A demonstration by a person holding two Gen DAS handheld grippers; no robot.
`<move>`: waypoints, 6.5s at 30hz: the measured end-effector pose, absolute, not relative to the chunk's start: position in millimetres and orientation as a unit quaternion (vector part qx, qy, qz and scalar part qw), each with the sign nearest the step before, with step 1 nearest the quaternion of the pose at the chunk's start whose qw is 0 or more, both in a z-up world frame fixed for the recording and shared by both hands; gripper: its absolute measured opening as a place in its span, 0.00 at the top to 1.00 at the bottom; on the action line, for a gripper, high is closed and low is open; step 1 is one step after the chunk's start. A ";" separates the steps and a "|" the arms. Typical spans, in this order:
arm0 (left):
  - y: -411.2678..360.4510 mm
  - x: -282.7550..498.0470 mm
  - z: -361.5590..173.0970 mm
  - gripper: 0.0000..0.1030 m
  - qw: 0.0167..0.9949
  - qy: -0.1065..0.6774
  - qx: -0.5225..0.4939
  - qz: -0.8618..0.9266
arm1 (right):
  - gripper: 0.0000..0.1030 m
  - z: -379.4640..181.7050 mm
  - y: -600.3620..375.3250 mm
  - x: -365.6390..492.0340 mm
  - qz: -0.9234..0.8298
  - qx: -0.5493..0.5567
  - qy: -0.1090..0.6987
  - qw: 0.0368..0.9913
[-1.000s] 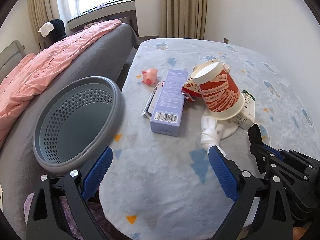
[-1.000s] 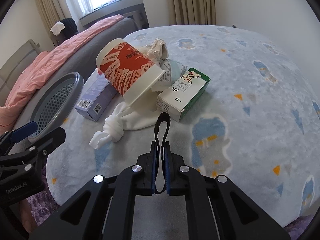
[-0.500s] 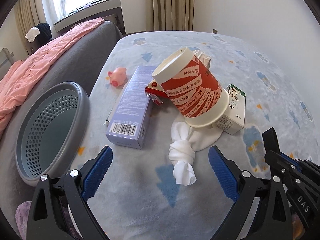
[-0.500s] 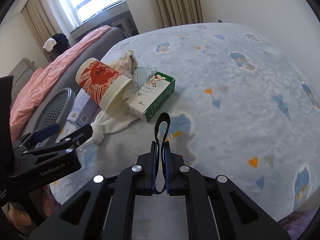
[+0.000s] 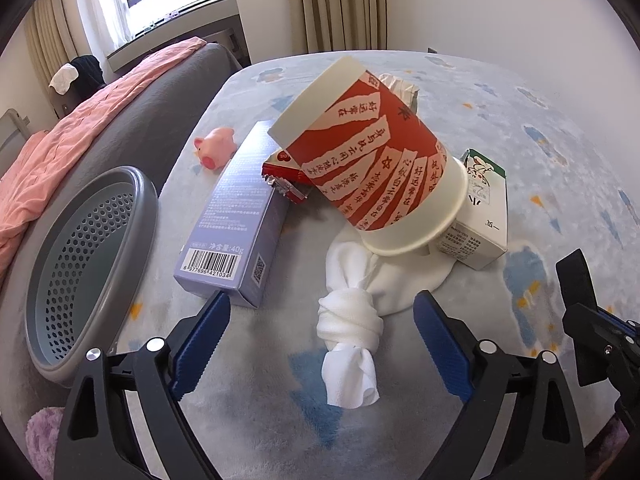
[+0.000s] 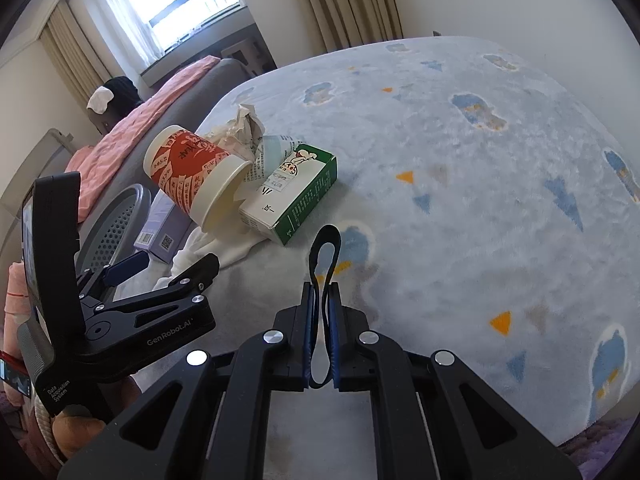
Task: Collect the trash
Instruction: 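Grasp the white knotted tissue with the left tool while the right tool holds the band, then carry the tissue and band with both tools over the grey wastebasket, then open both tools to drop the tissue and band into the basket, then move both tools back from the basket to the table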
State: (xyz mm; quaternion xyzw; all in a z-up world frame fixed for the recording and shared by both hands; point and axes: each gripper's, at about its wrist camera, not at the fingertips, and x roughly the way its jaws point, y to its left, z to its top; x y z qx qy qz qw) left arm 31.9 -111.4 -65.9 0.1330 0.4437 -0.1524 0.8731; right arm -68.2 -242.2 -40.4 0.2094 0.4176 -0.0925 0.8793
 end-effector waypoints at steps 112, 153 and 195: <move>200.7 113.5 -10.6 0.47 0.909 0.416 -0.005 0.003 | 0.53 -8.9 19.1 148.1 0.099 0.073 0.432 0.893; 160.2 39.4 29.3 0.24 0.923 0.384 -0.021 -0.025 | 0.40 24.3 -17.5 51.8 0.046 0.065 0.406 0.911; -3.8 3.2 14.4 0.24 0.911 0.395 0.041 -0.113 | 0.36 -10.4 -208.9 -48.3 -0.105 0.161 0.414 0.890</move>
